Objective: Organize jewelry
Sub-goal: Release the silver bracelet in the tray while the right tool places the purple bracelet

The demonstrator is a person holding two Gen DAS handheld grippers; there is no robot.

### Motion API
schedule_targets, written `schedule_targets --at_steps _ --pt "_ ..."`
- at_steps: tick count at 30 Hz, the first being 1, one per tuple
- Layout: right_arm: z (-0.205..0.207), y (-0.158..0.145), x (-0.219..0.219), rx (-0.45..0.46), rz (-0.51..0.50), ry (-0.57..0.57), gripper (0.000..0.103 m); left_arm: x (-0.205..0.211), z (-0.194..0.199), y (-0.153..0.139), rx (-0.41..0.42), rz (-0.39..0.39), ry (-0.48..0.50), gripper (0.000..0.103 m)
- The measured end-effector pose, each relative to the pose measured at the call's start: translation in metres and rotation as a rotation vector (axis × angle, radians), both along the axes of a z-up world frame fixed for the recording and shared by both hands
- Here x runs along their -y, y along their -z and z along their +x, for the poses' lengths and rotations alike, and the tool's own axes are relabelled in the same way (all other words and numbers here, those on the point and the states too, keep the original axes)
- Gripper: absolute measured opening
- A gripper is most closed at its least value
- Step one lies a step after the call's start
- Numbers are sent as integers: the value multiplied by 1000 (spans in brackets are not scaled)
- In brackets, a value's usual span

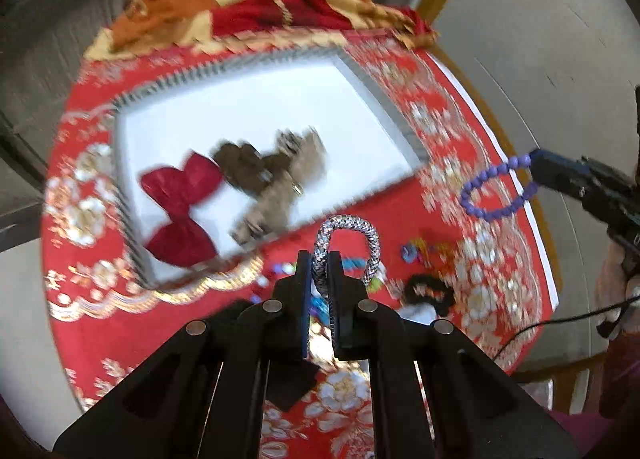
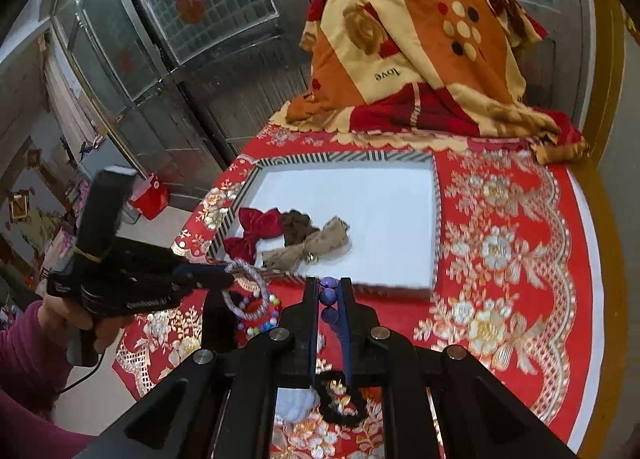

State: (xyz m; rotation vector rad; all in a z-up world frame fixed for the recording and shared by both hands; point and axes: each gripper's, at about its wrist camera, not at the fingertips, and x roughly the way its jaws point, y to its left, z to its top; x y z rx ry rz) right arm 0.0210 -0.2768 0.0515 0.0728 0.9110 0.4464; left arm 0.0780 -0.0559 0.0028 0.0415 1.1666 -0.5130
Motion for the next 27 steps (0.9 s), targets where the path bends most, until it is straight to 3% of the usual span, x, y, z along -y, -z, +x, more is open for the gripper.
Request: schedule_targets --at_steps 12,27 --pt "70 -4 -40 36 -34 -69 8 -34 75 -7 47 22 -229 6" --pt "201 62 -116 -94 17 -172 9 -61 170 50 -48 58 -479 6"
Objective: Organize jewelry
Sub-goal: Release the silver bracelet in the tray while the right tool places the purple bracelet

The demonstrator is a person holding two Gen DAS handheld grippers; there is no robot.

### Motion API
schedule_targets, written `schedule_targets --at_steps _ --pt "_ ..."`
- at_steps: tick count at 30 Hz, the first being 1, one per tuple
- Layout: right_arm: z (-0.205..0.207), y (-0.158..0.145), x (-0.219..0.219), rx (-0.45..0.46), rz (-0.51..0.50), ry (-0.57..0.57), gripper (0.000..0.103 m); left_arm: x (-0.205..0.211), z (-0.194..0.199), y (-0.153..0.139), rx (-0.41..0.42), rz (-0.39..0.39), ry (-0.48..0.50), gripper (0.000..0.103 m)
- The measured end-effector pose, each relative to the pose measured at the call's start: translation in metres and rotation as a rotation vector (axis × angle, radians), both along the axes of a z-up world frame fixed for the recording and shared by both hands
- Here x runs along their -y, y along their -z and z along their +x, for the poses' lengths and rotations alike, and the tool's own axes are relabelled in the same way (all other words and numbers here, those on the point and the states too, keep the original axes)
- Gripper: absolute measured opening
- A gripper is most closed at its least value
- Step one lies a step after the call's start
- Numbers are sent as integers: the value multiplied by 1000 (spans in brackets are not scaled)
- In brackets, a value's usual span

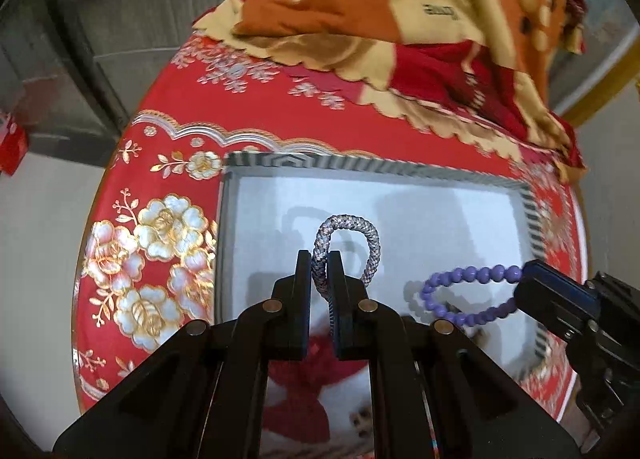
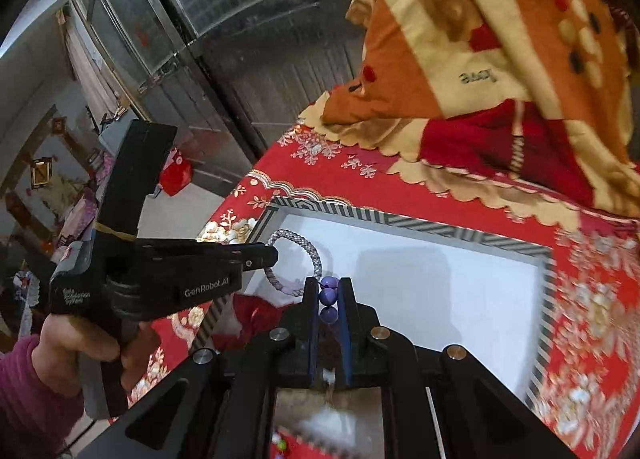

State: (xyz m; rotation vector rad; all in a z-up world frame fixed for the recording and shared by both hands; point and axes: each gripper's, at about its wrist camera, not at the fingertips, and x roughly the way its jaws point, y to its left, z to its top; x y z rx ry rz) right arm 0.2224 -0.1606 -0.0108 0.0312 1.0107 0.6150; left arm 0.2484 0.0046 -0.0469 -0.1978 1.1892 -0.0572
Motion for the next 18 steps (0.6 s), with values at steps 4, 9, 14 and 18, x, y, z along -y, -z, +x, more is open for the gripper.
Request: schedule_targets --at_steps 4,9,14,18 --pt "31 34 3 -78 -11 25 9 -6 13 15 -24 11 -39 6" --pt "54 68 12 -136 -33 64 9 -8 21 31 -54 24 -55 6" --pt "62 87 8 -164 -33 83 9 -11 20 39 -61 40 -74 6" --pt "59 90 6 -163 -41 86 10 -17 15 40 -65 24 -93 17"
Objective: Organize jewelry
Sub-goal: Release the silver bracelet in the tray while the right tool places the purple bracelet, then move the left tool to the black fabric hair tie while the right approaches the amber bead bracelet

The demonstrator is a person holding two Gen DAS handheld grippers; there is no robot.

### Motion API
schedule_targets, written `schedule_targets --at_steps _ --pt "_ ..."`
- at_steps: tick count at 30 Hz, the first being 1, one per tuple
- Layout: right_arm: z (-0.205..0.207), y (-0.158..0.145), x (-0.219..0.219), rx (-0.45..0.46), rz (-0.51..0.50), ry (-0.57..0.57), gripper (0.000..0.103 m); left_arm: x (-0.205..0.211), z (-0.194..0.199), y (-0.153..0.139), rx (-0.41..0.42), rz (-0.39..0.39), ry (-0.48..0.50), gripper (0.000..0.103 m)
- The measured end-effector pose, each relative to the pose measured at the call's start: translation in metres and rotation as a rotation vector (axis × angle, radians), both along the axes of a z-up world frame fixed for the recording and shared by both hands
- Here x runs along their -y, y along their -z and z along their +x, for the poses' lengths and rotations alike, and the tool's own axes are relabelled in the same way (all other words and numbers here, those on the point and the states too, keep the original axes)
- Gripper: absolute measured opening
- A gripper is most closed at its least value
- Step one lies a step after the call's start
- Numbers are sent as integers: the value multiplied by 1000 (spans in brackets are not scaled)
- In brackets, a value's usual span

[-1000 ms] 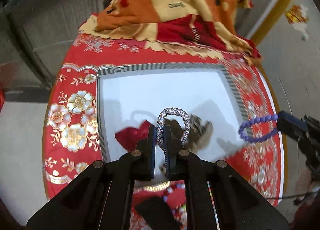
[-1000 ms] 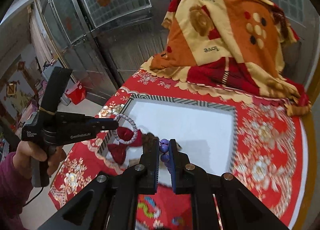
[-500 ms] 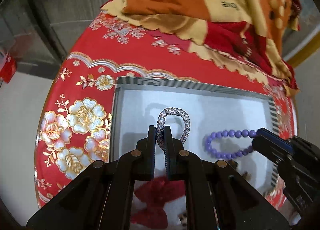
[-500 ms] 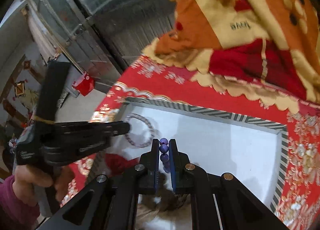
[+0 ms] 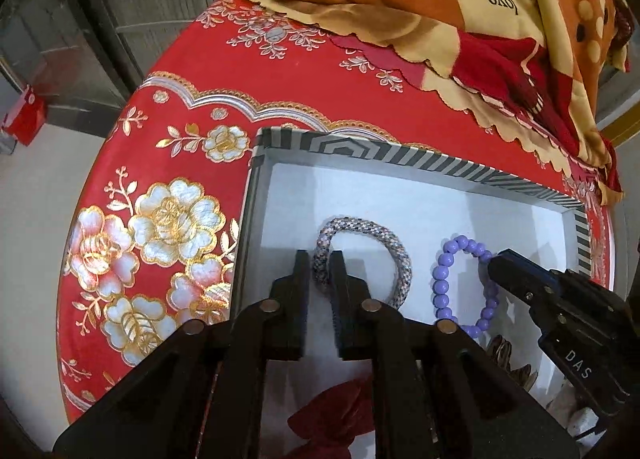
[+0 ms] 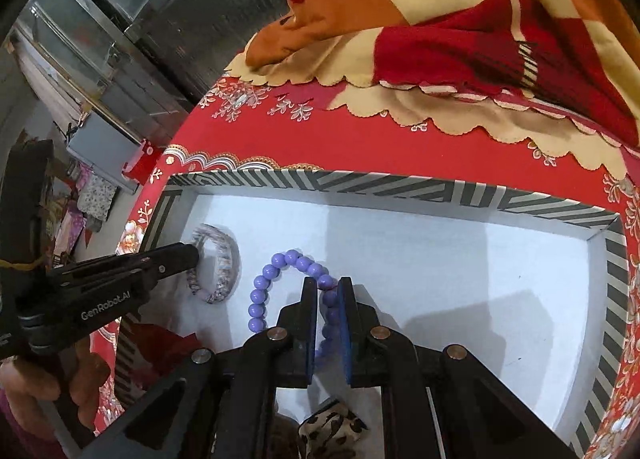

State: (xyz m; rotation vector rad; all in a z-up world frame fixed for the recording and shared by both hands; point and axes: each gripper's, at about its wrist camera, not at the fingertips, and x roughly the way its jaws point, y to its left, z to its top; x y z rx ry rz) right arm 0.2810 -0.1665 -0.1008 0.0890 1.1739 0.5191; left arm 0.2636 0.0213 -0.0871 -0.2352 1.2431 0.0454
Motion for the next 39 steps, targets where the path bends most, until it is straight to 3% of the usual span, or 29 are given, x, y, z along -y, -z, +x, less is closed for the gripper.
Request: schedule_targets --at_steps 1,2,4,14,28,39 --pt "-2 -1 1 3 -2 0 15 -1 -2 -1 0 -6 -9 31" --pt "-4 -3 2 8 2 0 27 -2 -4 -2 3 -19 -14 38" --pt "-10 -10 6 21 13 5 41 -2 -9 -6 15 -42 -16 43" --pt "-78 -66 29 162 -60 33 42 15 -55 -48 117 48 22 44" --pt "-183 -99 65 176 -90 162 42 39 -158 -77 199 80 127 44" --pt "-252 -101 65 190 -111 223 41 40 -216 -90 225 131 179 44"
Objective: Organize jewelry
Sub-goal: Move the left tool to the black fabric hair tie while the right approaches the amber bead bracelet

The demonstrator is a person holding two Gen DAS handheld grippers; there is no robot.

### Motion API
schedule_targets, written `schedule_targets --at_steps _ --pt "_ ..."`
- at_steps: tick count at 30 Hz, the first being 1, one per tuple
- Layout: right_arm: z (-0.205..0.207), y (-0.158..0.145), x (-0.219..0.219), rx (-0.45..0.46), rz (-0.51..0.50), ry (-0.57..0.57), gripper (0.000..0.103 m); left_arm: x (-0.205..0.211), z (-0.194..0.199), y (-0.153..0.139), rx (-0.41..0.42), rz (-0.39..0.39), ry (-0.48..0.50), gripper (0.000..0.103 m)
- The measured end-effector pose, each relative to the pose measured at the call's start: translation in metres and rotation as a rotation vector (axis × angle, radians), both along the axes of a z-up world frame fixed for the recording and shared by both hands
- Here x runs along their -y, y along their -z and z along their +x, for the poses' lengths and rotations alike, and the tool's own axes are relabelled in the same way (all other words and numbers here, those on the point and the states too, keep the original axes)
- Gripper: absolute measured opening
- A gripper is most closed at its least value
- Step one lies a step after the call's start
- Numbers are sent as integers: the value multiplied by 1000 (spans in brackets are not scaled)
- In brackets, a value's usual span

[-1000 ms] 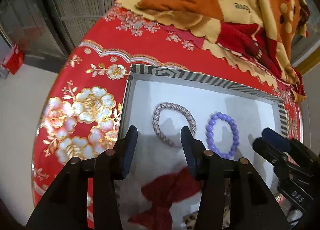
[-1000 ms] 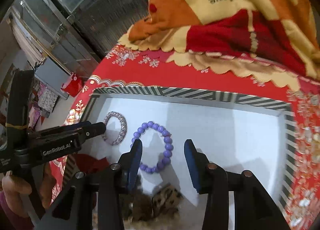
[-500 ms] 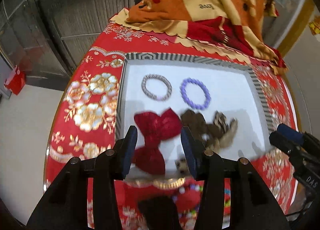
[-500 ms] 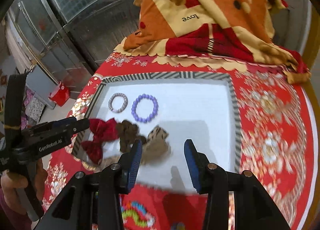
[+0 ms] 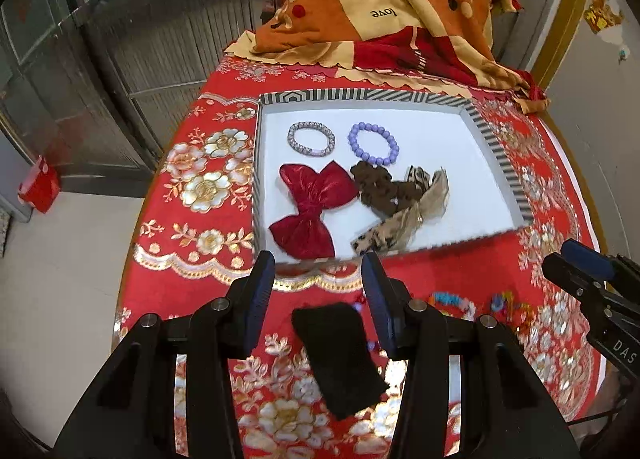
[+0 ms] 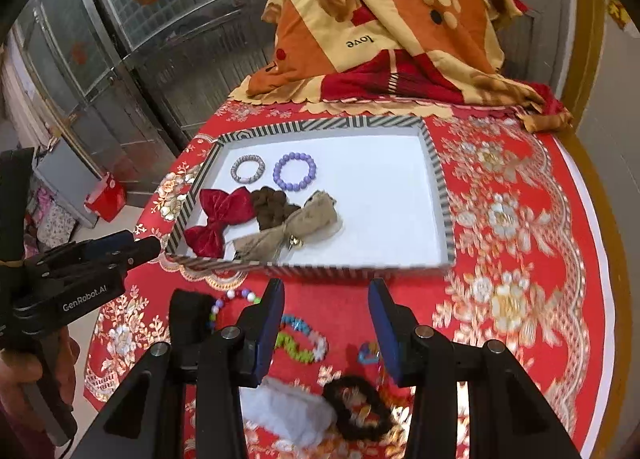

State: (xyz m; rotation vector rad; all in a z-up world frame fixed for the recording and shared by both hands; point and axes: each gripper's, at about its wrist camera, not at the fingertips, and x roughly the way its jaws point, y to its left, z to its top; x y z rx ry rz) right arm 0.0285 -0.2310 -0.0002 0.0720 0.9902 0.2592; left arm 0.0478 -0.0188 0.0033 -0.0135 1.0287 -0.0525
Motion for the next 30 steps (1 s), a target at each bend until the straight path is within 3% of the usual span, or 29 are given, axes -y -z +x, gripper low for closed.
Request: schedule_targets --at_steps 12,30 --pt "-43 -7 6 18 -1 64 42 5 -31 -10 23 -25 30 44" --pt "-73 -8 10 -8 -21 86 42 15 -54 -14 26 -33 72 44"
